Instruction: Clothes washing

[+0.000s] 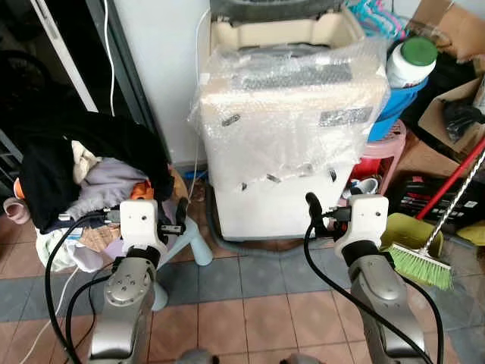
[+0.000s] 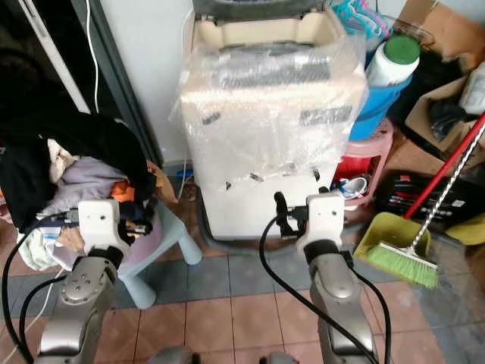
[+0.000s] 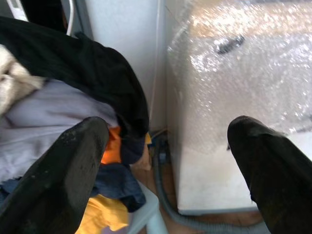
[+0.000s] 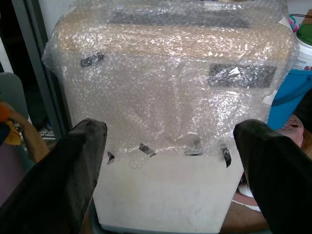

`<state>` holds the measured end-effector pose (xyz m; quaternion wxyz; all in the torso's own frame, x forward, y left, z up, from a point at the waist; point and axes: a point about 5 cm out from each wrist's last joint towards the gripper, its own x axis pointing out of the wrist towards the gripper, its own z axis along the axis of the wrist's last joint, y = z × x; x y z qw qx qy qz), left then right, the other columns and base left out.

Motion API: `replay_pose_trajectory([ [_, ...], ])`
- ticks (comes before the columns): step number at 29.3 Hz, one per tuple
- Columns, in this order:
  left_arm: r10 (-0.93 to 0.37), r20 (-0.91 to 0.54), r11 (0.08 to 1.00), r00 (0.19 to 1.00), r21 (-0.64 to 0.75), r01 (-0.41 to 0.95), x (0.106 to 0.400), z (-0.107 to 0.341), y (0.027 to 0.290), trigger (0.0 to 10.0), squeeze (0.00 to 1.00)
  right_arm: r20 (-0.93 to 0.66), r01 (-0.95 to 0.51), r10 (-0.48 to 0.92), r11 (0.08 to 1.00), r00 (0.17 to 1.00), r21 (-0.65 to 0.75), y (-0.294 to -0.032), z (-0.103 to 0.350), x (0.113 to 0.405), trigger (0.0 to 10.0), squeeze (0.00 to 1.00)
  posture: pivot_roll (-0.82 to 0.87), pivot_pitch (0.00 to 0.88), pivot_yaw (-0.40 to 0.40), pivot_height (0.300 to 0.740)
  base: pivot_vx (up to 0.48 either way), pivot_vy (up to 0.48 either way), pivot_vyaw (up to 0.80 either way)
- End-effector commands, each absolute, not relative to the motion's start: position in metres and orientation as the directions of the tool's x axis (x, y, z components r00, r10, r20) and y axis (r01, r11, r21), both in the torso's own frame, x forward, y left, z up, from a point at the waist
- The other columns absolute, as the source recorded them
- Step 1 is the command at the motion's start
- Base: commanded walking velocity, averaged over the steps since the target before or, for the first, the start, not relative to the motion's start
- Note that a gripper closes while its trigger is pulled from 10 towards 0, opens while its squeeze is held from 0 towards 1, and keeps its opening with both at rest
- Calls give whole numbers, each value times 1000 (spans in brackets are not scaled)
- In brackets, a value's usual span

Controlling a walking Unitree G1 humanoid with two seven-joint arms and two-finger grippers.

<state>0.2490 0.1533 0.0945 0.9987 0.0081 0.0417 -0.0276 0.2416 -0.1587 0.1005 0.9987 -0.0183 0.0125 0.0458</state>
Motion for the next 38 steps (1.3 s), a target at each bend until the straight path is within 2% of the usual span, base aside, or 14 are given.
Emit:
replay_pose_trajectory([
  [1, -25, -86, 999, 996, 31, 28, 247, 94, 163, 10000, 0, 19, -135, 136, 990, 991, -33, -150, 110, 243, 10000, 0, -42, 0, 29, 740, 0, 0, 725],
  [18, -20, -88, 999, 996, 34, 23, 245, 92, 164, 10000, 0, 16, -164, 165, 986, 986, -39, -150, 110, 244, 10000, 0, -43, 0, 30, 740, 287, 0, 707],
  [30, -22, -82, 999, 996, 32, 25, 246, 91, 162, 10000, 0, 12, -196, 197, 979, 980, -57, -149, 109, 246, 10000, 0, -40, 0, 22, 740, 389, 0, 0],
  [38, -16, -77, 999, 997, 31, 18, 247, 92, 161, 10000, 0, 41, -245, 248, 967, 968, -76, -143, 113, 247, 10000, 0, -37, 0, 15, 740, 403, 0, 758],
])
